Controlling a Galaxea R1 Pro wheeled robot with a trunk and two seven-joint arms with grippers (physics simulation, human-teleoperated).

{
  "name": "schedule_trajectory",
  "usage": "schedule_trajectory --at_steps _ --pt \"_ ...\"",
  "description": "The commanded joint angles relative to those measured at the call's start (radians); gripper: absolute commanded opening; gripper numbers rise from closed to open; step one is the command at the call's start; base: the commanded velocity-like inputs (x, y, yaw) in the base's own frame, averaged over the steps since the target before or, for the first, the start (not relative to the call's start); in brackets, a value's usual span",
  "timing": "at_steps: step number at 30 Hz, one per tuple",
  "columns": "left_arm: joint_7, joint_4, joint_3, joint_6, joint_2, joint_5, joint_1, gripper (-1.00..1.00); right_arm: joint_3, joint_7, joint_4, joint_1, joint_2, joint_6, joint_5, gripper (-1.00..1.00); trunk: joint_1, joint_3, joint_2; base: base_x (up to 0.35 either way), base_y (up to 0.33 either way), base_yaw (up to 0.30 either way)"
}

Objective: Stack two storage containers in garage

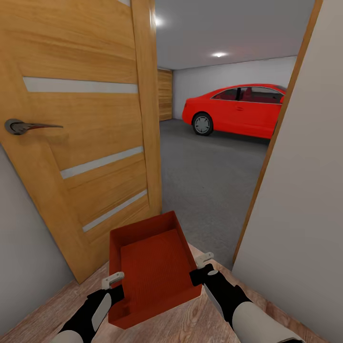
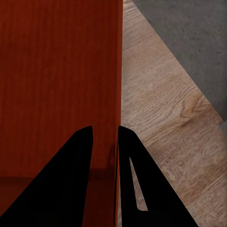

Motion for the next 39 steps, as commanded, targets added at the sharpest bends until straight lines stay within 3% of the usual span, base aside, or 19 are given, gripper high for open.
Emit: schedule_trajectory --at_steps 1,16,31,39 --pt "0.009 -0.002 0.005 0.008 0.015 -0.009 0.0 -1.0 0.012 0.004 -0.003 -0.001 -0.001 0.007 -0.002 -1.0 0.0 -0.001 0.0 0.002 0.001 0.0" --pt "0.009 -0.002 0.005 0.007 0.015 -0.009 0.0 -1.0 0.012 0.004 -0.003 -0.001 -0.001 0.007 -0.002 -1.0 0.0 -0.001 0.0 0.057 0.044 -0.007" --pt "0.009 -0.002 0.006 0.008 0.015 -0.009 0.0 -1.0 0.012 0.004 -0.003 -0.001 -0.001 0.007 -0.002 -1.0 0.0 0.011 0.0 0.001 0.001 -0.156" --pt "0.009 -0.002 0.005 0.008 0.015 -0.009 0.0 -1.0 0.012 0.004 -0.003 -0.001 0.0 0.007 -0.002 -1.0 0.0 0.011 0.0 0.203 0.111 -0.009"
